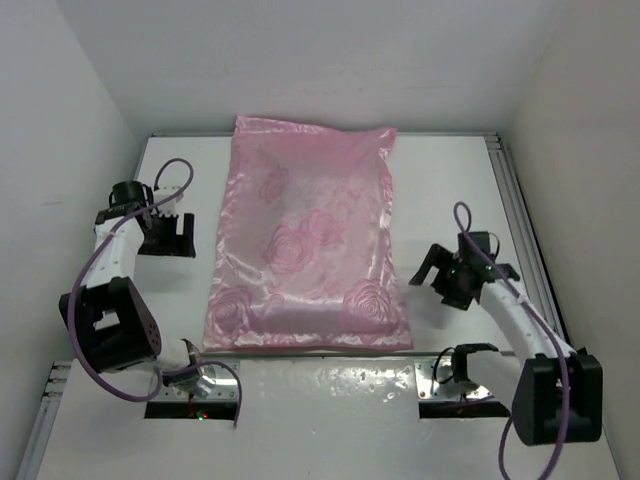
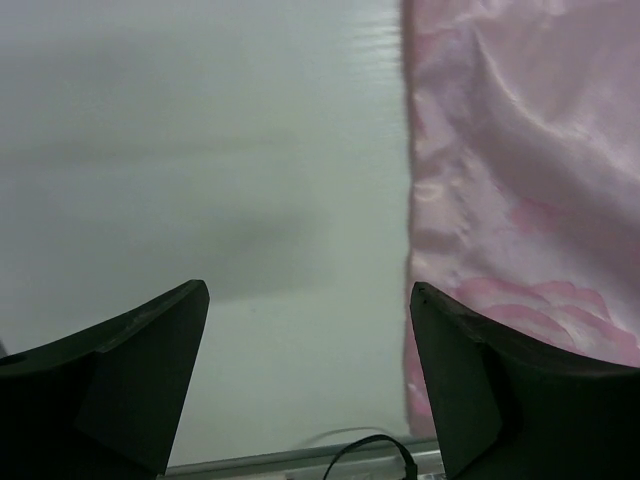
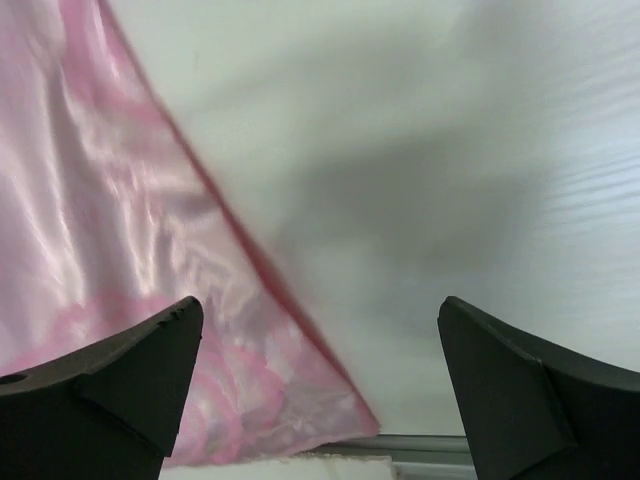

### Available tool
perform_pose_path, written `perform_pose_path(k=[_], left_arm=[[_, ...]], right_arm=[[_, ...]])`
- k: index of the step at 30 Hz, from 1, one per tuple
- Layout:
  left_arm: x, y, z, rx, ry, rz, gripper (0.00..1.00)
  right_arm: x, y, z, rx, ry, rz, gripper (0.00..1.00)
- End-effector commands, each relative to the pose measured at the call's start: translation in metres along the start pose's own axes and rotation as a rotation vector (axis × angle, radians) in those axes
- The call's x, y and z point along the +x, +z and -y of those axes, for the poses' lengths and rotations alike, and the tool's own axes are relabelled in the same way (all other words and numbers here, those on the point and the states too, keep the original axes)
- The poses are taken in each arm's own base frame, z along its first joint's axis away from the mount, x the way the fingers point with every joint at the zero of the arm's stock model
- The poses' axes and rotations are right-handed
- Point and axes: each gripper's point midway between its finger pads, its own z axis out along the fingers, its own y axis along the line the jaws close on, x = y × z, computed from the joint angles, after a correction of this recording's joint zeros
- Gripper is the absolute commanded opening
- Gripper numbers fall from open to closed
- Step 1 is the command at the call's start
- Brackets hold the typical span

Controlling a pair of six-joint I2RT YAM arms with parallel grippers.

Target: Put the pillow into the pillowcase

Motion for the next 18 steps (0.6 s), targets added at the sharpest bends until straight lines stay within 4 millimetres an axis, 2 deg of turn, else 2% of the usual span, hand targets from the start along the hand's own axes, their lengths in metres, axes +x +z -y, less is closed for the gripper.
perform_pose_path(k=[1, 2, 3, 6, 7, 12, 18], left_arm=[[-0.022, -0.015, -0.037, -0.194, -0.043, 0.09, 0.81], [-0.024, -0.017, -0.039, -0.207, -0.042, 0.096, 0.81], [-0.025, -0.019, -0.044, -0.229, -0.044, 0.101, 0.81], [-0.028, -0.026, -0.052, -0.272, -0.042, 0.106, 0.82], [-0.029, -0.028, -0.055, -0.284, -0.048, 0.109, 0.82], [-0.027, -0.035, -0.065, -0.335, -0.051, 0.1, 0.82], [-0.027, -0.034, -0.066, -0.334, -0.058, 0.098, 0.82]], right_arm=[[-0.053, -0.024, 0.022, 0.157, 0.012, 0.085, 0.99], [-0.079, -0.037, 0.028, 0.227, 0.02, 0.147, 0.99], [-0.081, -0.04, 0.045, 0.296, 0.044, 0.116, 0.99], [-0.108, -0.058, 0.059, 0.38, 0.089, 0.14, 0.99], [-0.119, -0.064, 0.057, 0.388, 0.1, 0.163, 0.99], [-0.13, -0.073, 0.066, 0.462, 0.112, 0.165, 0.99], [-0.136, -0.081, 0.067, 0.431, 0.109, 0.246, 0.99]])
